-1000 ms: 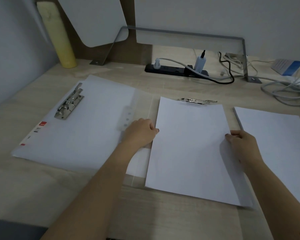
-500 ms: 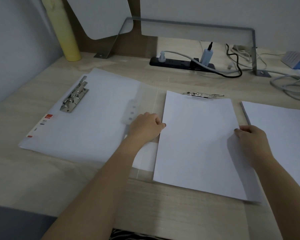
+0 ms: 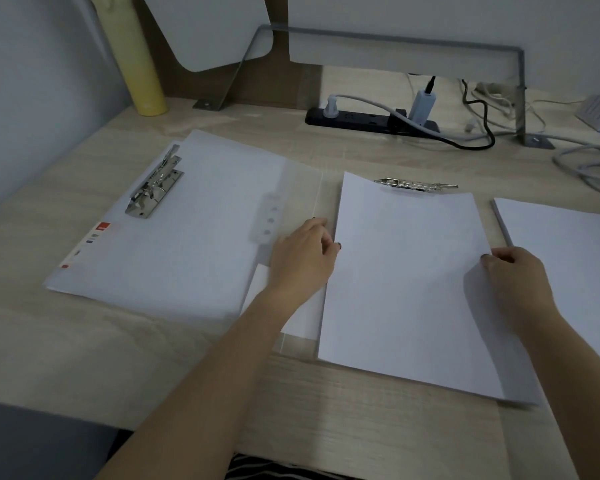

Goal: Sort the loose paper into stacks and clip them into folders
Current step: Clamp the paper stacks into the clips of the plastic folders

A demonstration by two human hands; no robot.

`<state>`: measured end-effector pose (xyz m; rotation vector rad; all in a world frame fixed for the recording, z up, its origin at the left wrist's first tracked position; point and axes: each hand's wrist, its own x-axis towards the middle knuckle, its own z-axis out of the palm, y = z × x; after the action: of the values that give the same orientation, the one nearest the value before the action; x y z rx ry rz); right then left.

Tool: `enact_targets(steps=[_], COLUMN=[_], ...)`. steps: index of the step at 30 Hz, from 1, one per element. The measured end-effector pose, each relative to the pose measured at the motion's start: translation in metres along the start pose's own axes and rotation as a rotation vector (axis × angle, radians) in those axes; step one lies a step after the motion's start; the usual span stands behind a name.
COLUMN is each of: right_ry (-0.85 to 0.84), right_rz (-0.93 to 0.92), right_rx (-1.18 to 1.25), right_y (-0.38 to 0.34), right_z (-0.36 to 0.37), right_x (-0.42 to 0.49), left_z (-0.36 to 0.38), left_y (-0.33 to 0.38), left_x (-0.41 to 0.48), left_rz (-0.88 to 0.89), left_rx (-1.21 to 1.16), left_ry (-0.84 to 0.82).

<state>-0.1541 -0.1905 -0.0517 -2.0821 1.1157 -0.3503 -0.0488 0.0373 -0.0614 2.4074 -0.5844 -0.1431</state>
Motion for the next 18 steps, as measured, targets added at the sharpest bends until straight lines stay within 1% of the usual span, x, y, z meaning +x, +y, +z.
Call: enact_targets(steps=[5,18], right_ry=[0.007,0.001], right_rz=[-0.018,-0.034], right_rx=[-0.018,-0.024], right_y=[-0.0008,-0.0036], right_z=[0.0030,0.0046], right_x=[-0.0020,-0.0040], left_z=[-0.0061,-0.0074], left_y=[-0.0017,-0.0071], left_x=[0.0033,0.0055], left_rz=[-0.034,-0.043], left_rx=[-0.072,-0.104], left_ry=[-0.042,-0.027])
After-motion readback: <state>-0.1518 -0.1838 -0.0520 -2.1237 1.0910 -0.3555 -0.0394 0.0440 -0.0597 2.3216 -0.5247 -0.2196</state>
